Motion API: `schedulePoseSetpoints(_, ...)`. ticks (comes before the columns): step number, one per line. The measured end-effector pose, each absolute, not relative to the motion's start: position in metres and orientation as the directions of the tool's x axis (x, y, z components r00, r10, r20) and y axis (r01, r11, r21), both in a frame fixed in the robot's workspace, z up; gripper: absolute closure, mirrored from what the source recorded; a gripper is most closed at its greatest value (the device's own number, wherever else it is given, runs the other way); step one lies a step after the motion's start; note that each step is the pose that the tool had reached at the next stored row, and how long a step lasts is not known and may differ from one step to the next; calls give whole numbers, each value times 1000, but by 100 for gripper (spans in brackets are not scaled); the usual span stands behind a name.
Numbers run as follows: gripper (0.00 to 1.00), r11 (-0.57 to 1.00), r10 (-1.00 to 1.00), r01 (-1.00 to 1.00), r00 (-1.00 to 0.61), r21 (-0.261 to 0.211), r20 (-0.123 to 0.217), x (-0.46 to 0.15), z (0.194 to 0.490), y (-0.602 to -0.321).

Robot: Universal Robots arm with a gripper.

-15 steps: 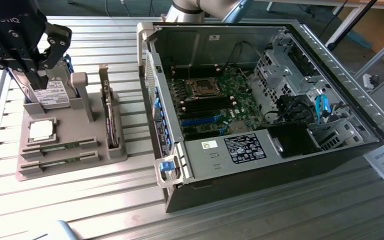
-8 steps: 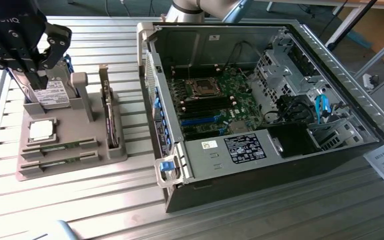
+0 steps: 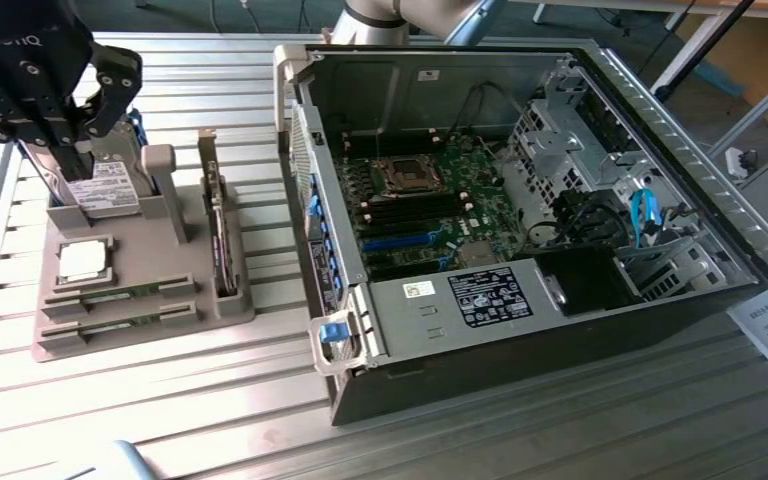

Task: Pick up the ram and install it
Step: 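Pick up the ram and move it above insertion slot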

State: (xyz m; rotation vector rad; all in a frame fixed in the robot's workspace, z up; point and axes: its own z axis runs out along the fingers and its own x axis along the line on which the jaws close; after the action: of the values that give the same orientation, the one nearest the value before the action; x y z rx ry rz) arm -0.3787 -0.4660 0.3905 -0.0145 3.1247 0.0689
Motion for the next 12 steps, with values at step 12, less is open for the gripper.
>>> schedulePoseSetpoints(12,90,984,-170,-170,-985,44,-16,-379,390,-468)
